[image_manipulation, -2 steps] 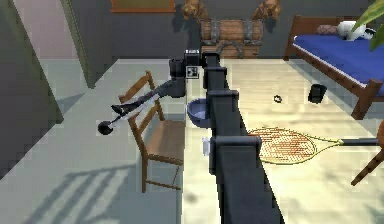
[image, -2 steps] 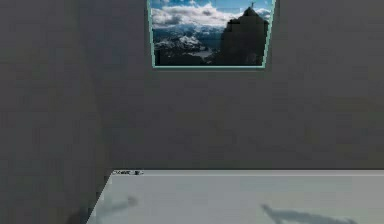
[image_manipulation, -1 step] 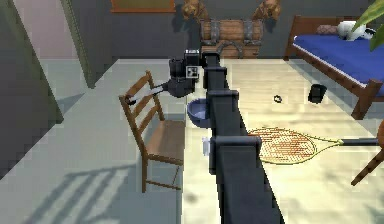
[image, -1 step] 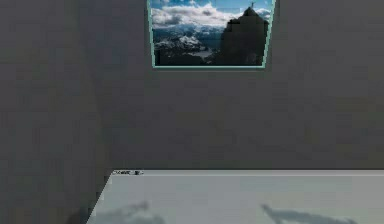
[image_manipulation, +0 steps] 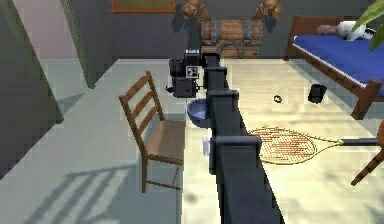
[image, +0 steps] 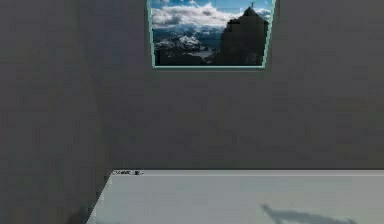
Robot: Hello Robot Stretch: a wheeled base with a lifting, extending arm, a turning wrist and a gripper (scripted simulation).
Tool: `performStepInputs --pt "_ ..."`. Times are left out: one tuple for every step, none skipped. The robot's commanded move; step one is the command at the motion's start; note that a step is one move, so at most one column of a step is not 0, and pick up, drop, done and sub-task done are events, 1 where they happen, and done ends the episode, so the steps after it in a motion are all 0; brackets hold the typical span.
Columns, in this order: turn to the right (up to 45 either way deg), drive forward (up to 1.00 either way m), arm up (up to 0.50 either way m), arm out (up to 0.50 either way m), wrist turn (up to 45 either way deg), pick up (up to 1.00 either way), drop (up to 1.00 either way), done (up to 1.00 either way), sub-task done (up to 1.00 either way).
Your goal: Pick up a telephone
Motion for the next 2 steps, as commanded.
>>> performStepInputs --pt "0.0 0.0 0.0 0.0 27.0 0.0 0.0 0.0 0.0" --pt "0.0 0.0 -0.3 0.0 0.0 0.0 0.0 0.0 0.0"
